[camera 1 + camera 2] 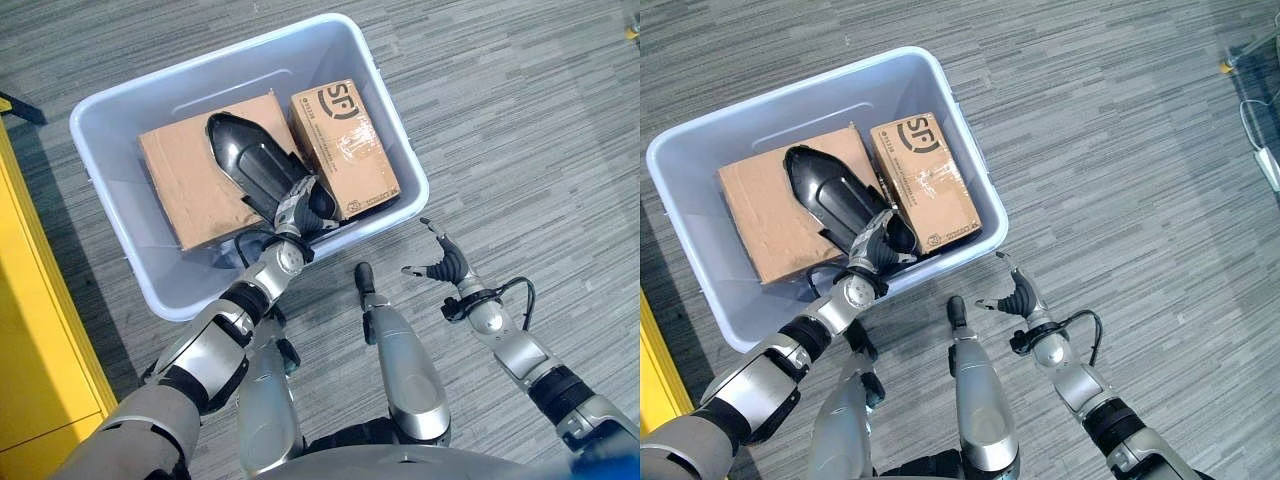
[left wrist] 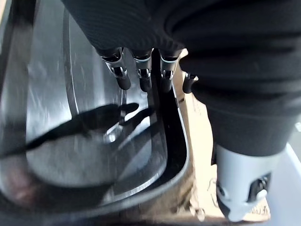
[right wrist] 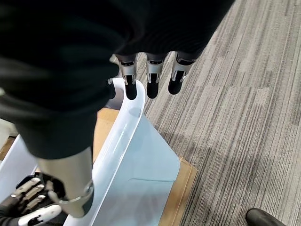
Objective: Move parts from the plastic box to the shelf.
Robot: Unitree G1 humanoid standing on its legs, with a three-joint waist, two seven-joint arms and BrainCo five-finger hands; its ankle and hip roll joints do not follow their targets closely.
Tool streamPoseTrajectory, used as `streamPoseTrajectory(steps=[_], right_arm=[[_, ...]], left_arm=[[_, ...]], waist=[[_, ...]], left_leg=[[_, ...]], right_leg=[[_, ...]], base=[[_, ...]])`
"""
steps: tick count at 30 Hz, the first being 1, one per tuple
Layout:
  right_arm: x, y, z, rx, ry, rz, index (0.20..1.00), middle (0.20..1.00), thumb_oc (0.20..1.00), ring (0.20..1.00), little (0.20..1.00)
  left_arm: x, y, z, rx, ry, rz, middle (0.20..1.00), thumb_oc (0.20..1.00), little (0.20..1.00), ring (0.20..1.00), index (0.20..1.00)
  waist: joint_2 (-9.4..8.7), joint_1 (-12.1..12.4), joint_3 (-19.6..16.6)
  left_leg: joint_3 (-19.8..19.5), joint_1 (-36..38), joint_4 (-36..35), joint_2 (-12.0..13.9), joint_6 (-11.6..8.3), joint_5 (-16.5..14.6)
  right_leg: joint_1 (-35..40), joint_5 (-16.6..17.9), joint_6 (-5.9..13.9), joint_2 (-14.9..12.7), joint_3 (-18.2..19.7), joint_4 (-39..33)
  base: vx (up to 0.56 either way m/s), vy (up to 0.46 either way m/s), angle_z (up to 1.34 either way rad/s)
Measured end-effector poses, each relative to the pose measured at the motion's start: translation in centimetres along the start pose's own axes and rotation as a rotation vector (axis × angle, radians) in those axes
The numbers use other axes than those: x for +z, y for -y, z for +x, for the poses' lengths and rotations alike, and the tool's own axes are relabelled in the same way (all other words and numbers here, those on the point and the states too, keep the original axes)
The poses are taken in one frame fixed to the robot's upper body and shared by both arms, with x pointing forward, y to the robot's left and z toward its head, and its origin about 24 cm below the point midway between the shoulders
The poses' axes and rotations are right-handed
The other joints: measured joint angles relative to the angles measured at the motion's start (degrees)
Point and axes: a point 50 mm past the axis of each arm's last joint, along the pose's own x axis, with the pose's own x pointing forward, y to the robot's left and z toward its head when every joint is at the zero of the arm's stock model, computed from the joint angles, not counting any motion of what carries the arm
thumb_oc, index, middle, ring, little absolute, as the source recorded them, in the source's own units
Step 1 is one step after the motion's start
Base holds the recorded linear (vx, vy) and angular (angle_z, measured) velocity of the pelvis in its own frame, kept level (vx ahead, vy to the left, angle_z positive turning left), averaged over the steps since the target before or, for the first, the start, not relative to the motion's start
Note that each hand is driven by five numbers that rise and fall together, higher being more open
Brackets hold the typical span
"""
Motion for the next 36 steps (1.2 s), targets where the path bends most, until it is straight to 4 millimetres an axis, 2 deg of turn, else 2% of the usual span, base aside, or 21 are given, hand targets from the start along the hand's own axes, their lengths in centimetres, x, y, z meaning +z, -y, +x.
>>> streamPoseTrajectory(steps=[3,6,8,9,11,12,13,14,16,19,20,21,22,24,27,32,36], right_arm=[[0.0,-0.1,0.0,0.002,0.002,0.000,1.000,1.000,1.000,1.000,1.000],[-0.2,-0.2,-0.3,-0.011,0.003,0.004,1.000,1.000,1.000,1.000,1.000],[-1.1,-0.4,-0.9,-0.026,-0.020,-0.001,1.000,1.000,1.000,1.000,1.000],[-1.6,-0.6,-1.2,-0.026,-0.035,-0.007,1.000,1.000,1.000,1.000,1.000],[-2.1,-1.1,-1.8,-0.042,-0.058,0.011,1.000,1.000,1.000,1.000,1.000],[-2.4,-1.9,-2.4,-0.042,-0.079,0.027,1.000,1.000,1.000,1.000,1.000],[-2.5,-2.3,-2.6,-0.033,-0.085,0.029,1.000,1.000,1.000,1.000,1.000],[-2.4,-2.9,-2.8,-0.025,-0.084,0.036,1.000,1.000,1.000,1.000,1.000],[-2.1,-2.9,-2.5,-0.038,-0.073,0.044,1.000,1.000,1.000,1.000,1.000],[-1.4,-2.9,-1.9,-0.050,-0.052,0.052,1.000,1.000,1.000,1.000,1.000],[-1.3,-3.0,-1.9,-0.049,-0.051,0.053,1.000,1.000,1.000,1.000,1.000],[-1.2,-3.5,-1.8,-0.049,-0.063,0.068,1.000,1.000,1.000,1.000,1.000],[-1.0,-3.8,-1.8,-0.048,-0.064,0.080,1.000,1.000,1.000,1.000,1.000],[-0.8,-3.9,-1.6,-0.047,-0.062,0.080,1.000,1.000,1.000,1.000,1.000],[-0.5,-3.6,-1.0,-0.044,-0.064,0.066,1.000,1.000,1.000,1.000,1.000],[-0.7,-3.6,-1.1,-0.036,-0.072,0.059,1.000,1.000,1.000,1.000,1.000],[-0.4,-3.3,-0.5,-0.040,-0.063,0.049,1.000,1.000,1.000,1.000,1.000]], left_arm=[[0.7,-1.1,0.1,0.126,0.062,-0.012,1.000,1.000,1.000,1.000,1.000],[2.0,-2.9,0.2,0.340,0.127,-0.133,1.000,1.000,1.000,1.000,1.000],[3.1,-4.8,0.2,0.531,0.169,-0.266,1.000,1.000,1.000,1.000,1.000],[3.0,-5.5,0.1,0.602,0.165,-0.311,1.000,1.000,1.000,1.000,1.000],[2.9,-5.5,-1.3,0.725,0.132,-0.476,1.000,1.000,1.000,1.000,1.000],[2.9,-5.1,-2.3,0.804,0.084,-0.614,1.000,1.000,1.000,1.000,1.000],[2.7,-4.5,-2.8,0.819,0.051,-0.659,1.000,1.000,1.000,1.000,1.000],[1.9,-3.3,-3.5,0.812,-0.037,-0.720,1.000,1.000,1.000,1.000,1.000],[0.9,-2.4,-4.0,0.805,-0.133,-0.777,1.000,1.000,1.000,1.000,1.000],[-0.6,-1.2,-4.7,0.798,-0.302,-0.866,1.000,1.000,1.000,1.000,1.000],[-1.1,-0.7,-4.8,0.783,-0.360,-0.887,1.000,1.000,1.000,1.000,1.000],[-1.7,0.1,-5.1,0.743,-0.426,-0.914,1.000,1.000,1.000,1.000,1.000],[-1.9,0.5,-5.1,0.720,-0.446,-0.915,1.000,1.000,1.000,1.000,1.000],[-1.9,1.2,-5.1,0.667,-0.481,-0.929,1.000,1.000,1.000,1.000,1.000],[-2.2,2.0,-5.2,0.589,-0.516,-0.911,1.000,1.000,1.000,1.000,1.000],[-1.7,2.1,-4.6,0.524,-0.502,-0.888,1.000,1.000,1.000,1.000,1.000],[-1.8,1.8,-3.6,0.517,-0.548,-0.928,1.000,1.000,1.000,1.000,1.000]], waist=[[0.34,0.32,-0.02],[0.34,1.08,-0.03],[0.69,2.39,-0.20],[0.78,3.25,-0.25],[0.84,4.72,-0.29],[0.96,6.17,-0.36],[0.92,6.76,-0.43],[0.76,7.79,-0.58],[0.43,8.87,-0.78],[-0.55,8.97,-1.37],[-1.46,8.95,-1.92],[-3.67,8.78,-3.32],[-4.65,8.47,-3.96],[-5.46,8.52,-4.37],[-5.65,8.23,-4.29],[-5.73,8.00,-4.24],[-6.26,6.07,-3.68]], left_leg=[[-0.58,0.08,0.00,-0.01,-0.03,0.21],[-1.06,0.38,0.00,0.07,-0.08,0.50],[-2.12,0.48,0.00,0.32,-0.25,0.75],[-2.77,0.56,0.01,0.49,-0.41,0.86],[-3.74,0.83,0.02,1.17,-0.93,1.20],[-4.68,1.11,-0.05,2.07,-1.42,1.50],[-5.46,1.20,-0.16,2.41,-1.59,1.62],[-5.97,1.21,-0.33,3.03,-1.46,1.48],[-5.99,1.01,-0.37,3.12,-1.56,0.92],[-6.10,0.78,-0.32,3.22,-1.53,0.91],[-6.26,0.68,-0.32,3.25,-1.34,1.08],[-6.50,0.56,-0.30,3.24,-1.87,1.57],[-6.79,0.34,-0.30,3.17,-1.92,1.60],[-6.88,-0.08,-0.29,3.13,-1.94,1.62],[-6.64,-0.07,-0.30,2.85,-1.92,1.60],[-5.90,-0.05,-0.30,2.91,-1.79,1.46],[-4.89,-0.31,-0.26,2.97,-1.72,1.39]], right_leg=[[0.02,-0.27,-0.05,0.02,-0.23,0.59],[0.03,-0.98,-0.21,0.05,-0.60,1.81],[0.11,-1.61,-0.59,0.22,-1.34,2.90],[0.15,-2.28,-0.66,0.29,-1.88,3.84],[0.81,-2.81,-0.96,0.97,-2.70,3.96],[1.94,-3.02,-1.35,1.77,-3.90,3.44],[2.51,-3.10,-1.67,2.13,-4.62,3.24],[2.85,-3.66,-2.69,2.53,-5.66,3.70],[2.12,-4.50,-2.84,2.55,-5.74,4.89],[1.89,-4.45,-3.28,2.71,-5.96,5.31],[1.90,-4.44,-3.27,2.73,-6.12,5.28],[2.12,-4.41,-3.23,2.80,-6.26,4.65],[2.34,-4.36,-3.15,2.80,-6.51,4.13],[2.55,-3.95,-2.77,2.80,-6.77,3.05],[2.87,-3.34,-2.48,2.58,-6.58,2.08],[2.98,-2.98,-2.09,2.63,-6.19,1.31],[2.04,-2.48,-1.83,2.80,-4.99,1.08]], base=[[-0.01,-0.062,0.05],[0.00,-0.104,0.07],[0.00,-0.180,0.15],[0.00,-0.321,0.19],[0.00,-0.270,0.17],[0.00,-0.184,0.27],[0.00,-0.170,0.41],[-0.01,-0.120,0.29],[-0.01,-0.116,0.11],[-0.01,-0.103,0.00],[-0.01,-0.085,0.03],[-0.03,-0.088,0.08],[-0.03,-0.058,0.09],[-0.03,-0.028,0.08],[0.00,0.000,0.00],[-0.01,-0.007,-0.05],[-0.01,-0.022,-0.15]])
